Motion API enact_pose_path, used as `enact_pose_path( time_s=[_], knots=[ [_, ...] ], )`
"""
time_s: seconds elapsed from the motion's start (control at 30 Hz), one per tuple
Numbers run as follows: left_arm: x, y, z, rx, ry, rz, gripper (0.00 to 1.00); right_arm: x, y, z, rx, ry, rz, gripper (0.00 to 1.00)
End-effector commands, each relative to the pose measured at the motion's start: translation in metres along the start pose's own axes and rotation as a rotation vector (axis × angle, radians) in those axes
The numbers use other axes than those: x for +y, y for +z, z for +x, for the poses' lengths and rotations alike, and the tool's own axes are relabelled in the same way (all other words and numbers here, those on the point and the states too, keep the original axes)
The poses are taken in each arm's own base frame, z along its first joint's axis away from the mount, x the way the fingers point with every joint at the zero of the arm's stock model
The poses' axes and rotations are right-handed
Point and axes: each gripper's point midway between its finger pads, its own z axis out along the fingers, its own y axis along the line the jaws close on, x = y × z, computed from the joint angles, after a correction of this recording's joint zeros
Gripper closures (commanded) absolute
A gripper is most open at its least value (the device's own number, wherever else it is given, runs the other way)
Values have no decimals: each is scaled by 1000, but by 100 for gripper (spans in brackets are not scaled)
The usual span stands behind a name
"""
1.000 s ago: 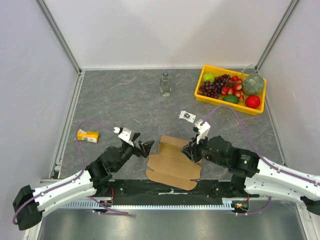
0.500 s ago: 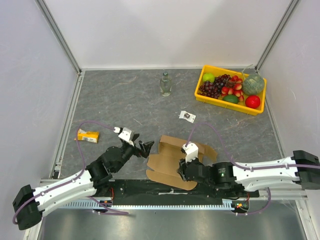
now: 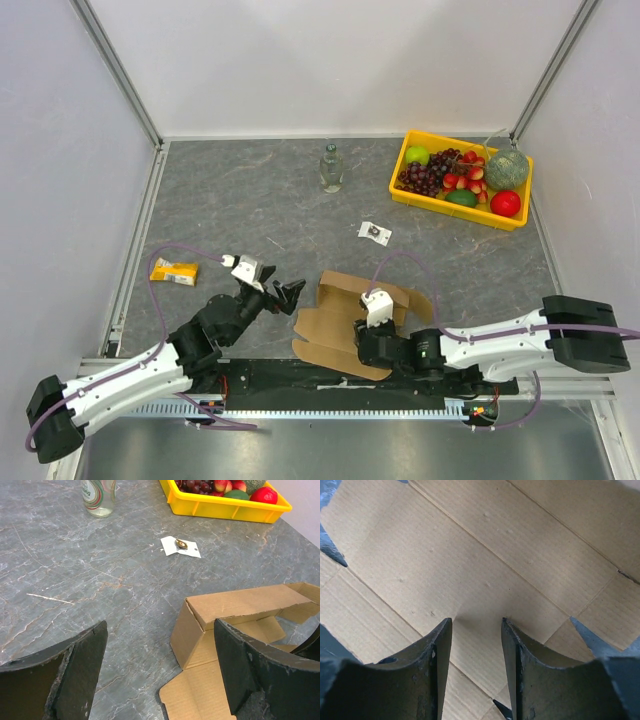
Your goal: Fold the paper box
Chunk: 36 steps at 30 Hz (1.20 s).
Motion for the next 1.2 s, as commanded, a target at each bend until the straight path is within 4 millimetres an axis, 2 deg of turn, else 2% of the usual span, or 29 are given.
enact_pose_path(
  time_s=[0.0, 0.2, 0.47, 0.63, 0.77, 0.97, 1.17],
  knots=[
    [3, -1, -2, -17, -41, -22, 8, 11, 6, -13, -61, 21, 4, 49],
    [6, -2, -12, -43, -46, -44, 8, 14, 19, -3, -51, -102, -6, 49],
    [5, -11, -73, -164, -59, -75, 8, 17, 33, -5, -85, -310, -21, 48],
    [-1, -12, -99, -194, -23, -62, 8, 25, 46, -10, -99, -441, -71, 45],
    [-4, -9, -106, -173, 5, -61, 8, 36, 60, -17, -96, -508, -159, 45],
    [-6, -12, -113, -167, 13, -58, 8, 35, 80, -24, -68, -615, -210, 49],
    [-6, -15, -115, -153, 21, -58, 8, 38, 92, -24, -33, -742, -276, 51]
  ],
)
